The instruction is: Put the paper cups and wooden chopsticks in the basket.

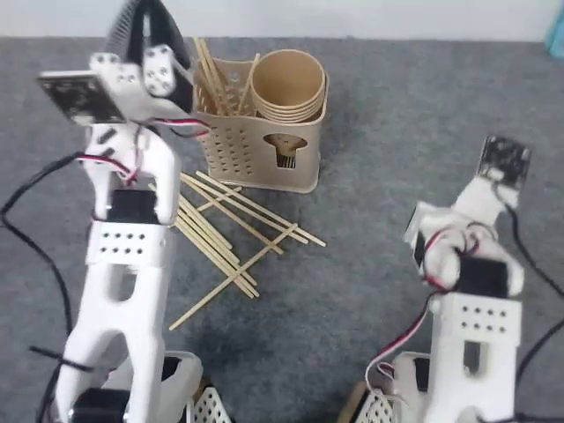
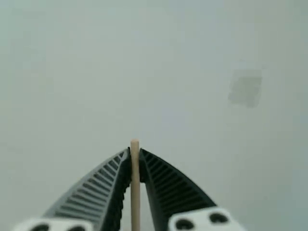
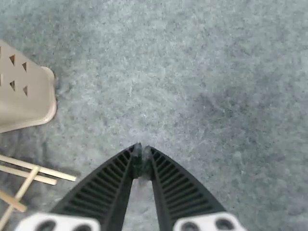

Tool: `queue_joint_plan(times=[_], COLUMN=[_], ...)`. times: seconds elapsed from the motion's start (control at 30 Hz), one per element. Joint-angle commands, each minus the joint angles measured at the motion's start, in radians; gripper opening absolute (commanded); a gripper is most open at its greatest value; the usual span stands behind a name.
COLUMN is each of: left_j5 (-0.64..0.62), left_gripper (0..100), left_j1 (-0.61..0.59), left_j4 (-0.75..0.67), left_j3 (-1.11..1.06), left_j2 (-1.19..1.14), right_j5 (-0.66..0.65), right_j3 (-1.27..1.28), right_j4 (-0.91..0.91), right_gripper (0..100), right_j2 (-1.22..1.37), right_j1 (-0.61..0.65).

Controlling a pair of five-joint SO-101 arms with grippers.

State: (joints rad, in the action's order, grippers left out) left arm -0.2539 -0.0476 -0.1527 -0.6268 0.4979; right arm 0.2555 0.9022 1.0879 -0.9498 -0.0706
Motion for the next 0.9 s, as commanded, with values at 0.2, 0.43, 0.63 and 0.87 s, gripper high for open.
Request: queue_joint_plan(times=[0.2,0.43,0.63,0.87], left_j5=[0.089,0.123,0.123,0.121], left_gripper=[2,16,18,18], left_j1=[0.054,0.012,-0.084,-0.245], left_j4=[-0.025,-0.018,0.012,0.508], left_j3=[-0.139,-0.111,-0.024,0.156], left_j2=[-0.002,0.005,0.005,0.127], right_j5=[-0.005,-0.012,-0.012,-0.014], right_j3=[0.281,0.48,0.505,0.511], right_j4=[-0.206,-0.438,-0.472,-0.475], right_gripper=[0.7,0.7,0.7,0.7], right_j2=[-0.127,-0.136,-0.127,-0.127], right_j1=[0.114,0.173,0.174,0.174])
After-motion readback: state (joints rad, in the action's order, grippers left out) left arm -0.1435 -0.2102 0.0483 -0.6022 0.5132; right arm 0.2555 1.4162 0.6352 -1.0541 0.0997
